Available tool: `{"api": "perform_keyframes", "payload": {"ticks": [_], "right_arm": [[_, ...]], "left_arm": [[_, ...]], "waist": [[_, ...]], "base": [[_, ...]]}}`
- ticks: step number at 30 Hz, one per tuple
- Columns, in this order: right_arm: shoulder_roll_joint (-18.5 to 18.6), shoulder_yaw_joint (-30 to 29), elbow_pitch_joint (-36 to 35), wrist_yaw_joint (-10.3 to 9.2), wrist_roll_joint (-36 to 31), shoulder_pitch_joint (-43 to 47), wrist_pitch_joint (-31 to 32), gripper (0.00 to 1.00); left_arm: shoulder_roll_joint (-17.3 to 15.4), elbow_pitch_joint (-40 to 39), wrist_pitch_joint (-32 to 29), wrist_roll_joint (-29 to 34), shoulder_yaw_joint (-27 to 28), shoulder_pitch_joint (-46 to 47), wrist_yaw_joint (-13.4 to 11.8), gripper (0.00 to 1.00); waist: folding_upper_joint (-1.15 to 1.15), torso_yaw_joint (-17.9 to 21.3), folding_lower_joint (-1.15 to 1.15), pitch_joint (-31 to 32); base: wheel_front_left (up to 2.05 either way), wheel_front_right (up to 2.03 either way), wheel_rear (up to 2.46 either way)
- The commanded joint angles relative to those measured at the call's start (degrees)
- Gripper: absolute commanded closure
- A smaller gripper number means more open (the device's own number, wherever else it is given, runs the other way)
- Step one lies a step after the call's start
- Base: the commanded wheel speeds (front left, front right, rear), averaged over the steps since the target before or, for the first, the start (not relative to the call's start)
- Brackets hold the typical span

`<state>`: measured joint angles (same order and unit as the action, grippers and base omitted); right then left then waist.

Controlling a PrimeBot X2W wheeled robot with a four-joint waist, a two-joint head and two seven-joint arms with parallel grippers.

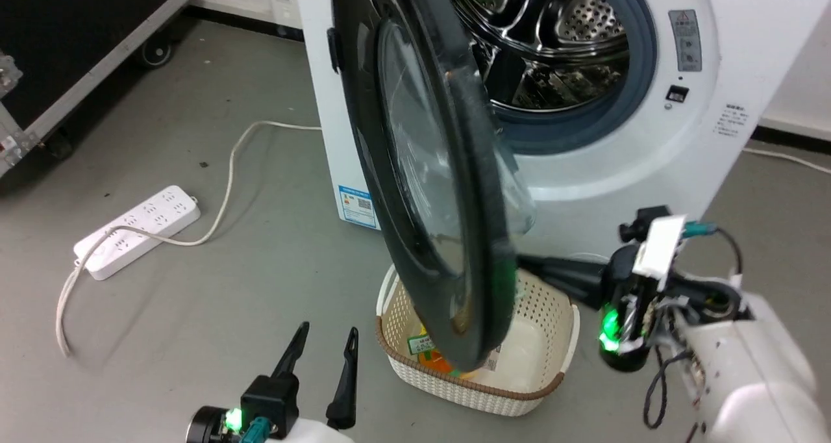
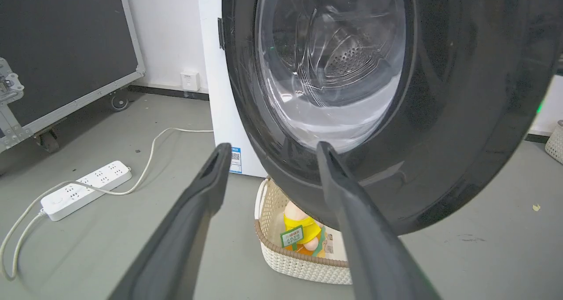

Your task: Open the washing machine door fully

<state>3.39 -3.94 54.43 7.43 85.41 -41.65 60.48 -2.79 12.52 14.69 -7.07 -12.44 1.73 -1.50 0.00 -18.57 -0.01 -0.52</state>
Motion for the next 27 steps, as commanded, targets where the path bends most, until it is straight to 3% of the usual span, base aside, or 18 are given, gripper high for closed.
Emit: {"api": "perform_keyframes", "payload": {"ticks": [1,6,10,13,14,15,16,17,18,20,27], "right_arm": [[-0.49,3.40,-1.16,0.06,2.88,2.48,-0.15,1.00],[-0.50,13.26,-4.38,0.06,10.66,5.74,-3.21,1.00],[-0.50,20.65,-7.27,0.06,14.59,7.48,-9.08,1.00],[-0.50,21.19,-7.80,0.06,14.69,7.57,-12.31,1.00],[0.04,20.96,-8.70,0.06,13.32,7.54,-16.35,0.34],[0.73,20.85,-9.36,0.06,12.37,7.72,-18.34,0.00],[0.73,20.85,-9.36,0.06,12.37,7.72,-18.34,0.00],[2.80,20.49,-11.85,0.06,9.28,8.30,-23.90,0.00],[2.80,20.49,-11.85,0.06,9.28,8.30,-23.90,0.00],[5.44,20.56,-15.86,0.06,4.56,9.63,-30.62,0.00],[16.69,25.92,-32.59,0.06,-21.20,18.43,-59.07,0.00]], "left_arm": [[-0.09,0.26,0.30,0.19,-0.16,-0.95,0.31,0.00],[-0.09,0.59,0.30,-0.07,-0.51,-1.33,0.40,0.00],[-0.09,0.73,0.30,-0.43,-0.72,-1.21,0.35,0.00],[-0.09,0.70,0.30,-0.59,-0.54,-1.04,0.22,0.00],[-0.09,0.66,0.30,-0.70,-0.05,-0.97,0.12,0.00],[-0.09,0.64,0.30,-0.75,0.28,-0.94,0.09,0.00],[-0.09,0.64,0.30,-0.75,0.28,-0.94,0.09,0.00],[-0.10,0.73,0.30,-0.80,1.14,-0.86,0.09,0.00],[-0.10,0.73,0.30,-0.80,1.14,-0.86,0.09,0.00],[-0.15,0.68,0.30,-0.78,2.04,-0.59,0.26,0.00],[-0.19,0.18,0.30,-1.08,5.27,-0.11,1.04,0.00]], "waist": [[0.00,-0.60,0.01,0.57],[0.00,-1.08,0.01,1.12],[0.00,-0.85,0.01,1.25],[0.00,-0.35,0.01,1.49],[0.00,0.33,0.01,1.86],[0.00,0.71,0.01,2.01],[0.00,0.71,0.01,2.01],[0.00,1.64,0.01,2.34],[0.00,1.64,0.01,2.34],[0.00,2.59,0.01,2.64],[0.00,6.19,0.01,4.10]], "base": [[0.00,0.00,0.00],[0.00,0.00,0.00],[0.00,0.00,0.00],[0.00,0.00,0.00],[0.00,0.00,0.00],[0.00,0.00,0.00],[0.00,0.00,0.00],[0.00,0.00,0.00],[0.00,0.00,0.00],[0.00,0.00,0.00],[0.00,0.00,0.00]]}}
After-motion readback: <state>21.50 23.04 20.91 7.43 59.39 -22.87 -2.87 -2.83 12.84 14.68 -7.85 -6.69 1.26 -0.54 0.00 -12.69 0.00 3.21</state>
